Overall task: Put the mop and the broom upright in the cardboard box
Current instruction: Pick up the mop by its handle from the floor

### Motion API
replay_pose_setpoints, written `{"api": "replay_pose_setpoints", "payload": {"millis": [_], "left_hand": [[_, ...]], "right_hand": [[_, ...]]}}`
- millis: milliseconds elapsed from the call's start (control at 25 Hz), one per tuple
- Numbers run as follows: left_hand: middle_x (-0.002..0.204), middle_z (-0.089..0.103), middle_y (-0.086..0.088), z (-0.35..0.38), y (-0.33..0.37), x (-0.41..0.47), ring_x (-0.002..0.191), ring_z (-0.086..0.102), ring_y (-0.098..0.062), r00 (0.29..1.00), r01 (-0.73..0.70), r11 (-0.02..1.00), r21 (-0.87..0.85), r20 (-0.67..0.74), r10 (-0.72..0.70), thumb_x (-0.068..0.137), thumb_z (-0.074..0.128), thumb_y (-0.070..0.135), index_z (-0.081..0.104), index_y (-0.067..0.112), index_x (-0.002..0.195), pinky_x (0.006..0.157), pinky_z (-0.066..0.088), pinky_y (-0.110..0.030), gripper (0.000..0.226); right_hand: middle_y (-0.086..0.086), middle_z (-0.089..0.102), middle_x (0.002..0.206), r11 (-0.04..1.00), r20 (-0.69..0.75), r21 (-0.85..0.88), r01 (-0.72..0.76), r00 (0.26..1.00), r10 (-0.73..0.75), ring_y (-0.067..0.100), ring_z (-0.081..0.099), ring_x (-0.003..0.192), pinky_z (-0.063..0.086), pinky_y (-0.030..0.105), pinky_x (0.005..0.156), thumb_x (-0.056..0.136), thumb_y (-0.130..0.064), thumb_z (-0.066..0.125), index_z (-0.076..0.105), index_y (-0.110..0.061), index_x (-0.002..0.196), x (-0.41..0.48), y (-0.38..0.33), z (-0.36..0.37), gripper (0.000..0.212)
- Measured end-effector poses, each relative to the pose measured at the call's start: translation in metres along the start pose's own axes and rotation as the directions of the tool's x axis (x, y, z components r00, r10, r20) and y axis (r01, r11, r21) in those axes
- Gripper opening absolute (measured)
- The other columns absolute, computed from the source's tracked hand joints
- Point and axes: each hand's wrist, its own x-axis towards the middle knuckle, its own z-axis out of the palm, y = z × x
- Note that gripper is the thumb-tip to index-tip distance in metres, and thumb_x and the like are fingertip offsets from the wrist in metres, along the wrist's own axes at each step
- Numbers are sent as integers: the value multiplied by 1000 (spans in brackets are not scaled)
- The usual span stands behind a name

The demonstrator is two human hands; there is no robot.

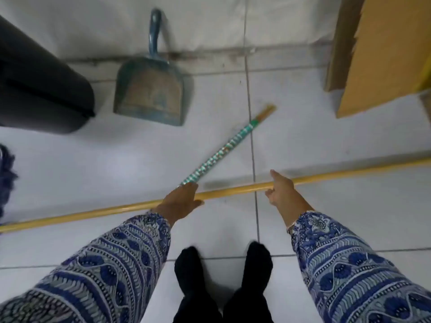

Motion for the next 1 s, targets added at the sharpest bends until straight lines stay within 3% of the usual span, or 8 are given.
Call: {"api": "replay_pose_setpoints", "payload": {"millis": [80, 160, 240, 400, 480, 680, 840, 1000], "left_hand": [[144, 39, -16, 24, -7, 28, 131, 38, -30, 999, 1, 1000, -2, -32, -1, 90, 50, 30, 34, 6, 134, 109, 30, -41, 52], [137, 46, -17, 37, -13, 46, 126, 44, -33, 998, 17, 1000, 12, -57, -16, 90, 49, 30, 40, 6, 130, 106, 35, -43, 47], [122, 57, -18, 49, -20, 54, 113, 53, -36, 999, 27, 999, 32, -22, -27, 91, 48, 30, 51, 6, 118, 96, 44, -45, 37], [85, 57, -13, 36, -20, 50, 78, 54, -28, 999, 33, 998, -50, -20, -34, 93, 44, 24, 58, 1, 99, 70, 44, -37, 27], [80, 51, -9, 14, -18, 28, 75, 49, -27, 999, 39, 994, -103, -24, -42, 93, 45, 21, 60, 2, 96, 67, 38, -34, 25], [78, 55, -11, -71, -1, -52, 76, 48, -21, 995, -81, 987, -137, 43, 88, 90, 51, 17, 63, -1, 91, 61, 35, -25, 22], [82, 61, -20, -158, 53, -150, 76, 46, -16, 978, -208, 967, -145, -4, 210, 89, 53, 17, 64, -2, 91, 51, 25, -7, 22], [77, 56, -8, -233, 116, -250, 75, 49, -18, 940, -336, 927, -166, -127, 318, 88, 54, 24, 65, -1, 89, 55, 30, -16, 27]], "right_hand": [[9, 50, 84, 999, -41, 21, -45, 998, 46, 21, 58, 94, 45, 35, 100, 88, -28, 57, 44, -1, 130, 39, 19, 3, 52], [16, 57, 116, 985, -24, 140, -99, 994, 103, 27, 55, 117, 47, 36, 99, 85, -22, 61, 46, -4, 129, 60, 29, 3, 49], [18, 54, 130, 976, 7, 194, -104, 994, 105, 29, 54, 120, 49, 40, 92, 86, -13, 60, 47, -2, 128, 68, 36, 3, 45], [16, 59, 107, 958, 70, 264, -108, 993, 93, 28, 57, 110, 45, 50, 100, 88, -5, 54, 55, 1, 98, 52, 33, -5, 11], [17, 57, 109, 952, 128, 293, -91, 990, 55, 28, 57, 104, 43, 53, 101, 90, -4, 51, 52, -2, 83, 13, 22, -10, 7], [13, 60, 101, 955, 169, 244, 171, 962, -215, 21, 60, 95, 47, 49, 96, 92, -7, 47, 52, -2, 105, -131, -18, -24, 15], [8, 62, 87, 888, 153, 216, 405, 885, -440, 17, 62, 87, 52, 40, 77, 92, -10, 49, 54, -14, 86, -279, -81, -46, 9], [7, 63, 86, 776, 137, 200, 598, 767, -626, 16, 62, 84, 54, 37, 71, 91, -10, 50, 53, -10, 96, -424, -148, -80, 5]]}}
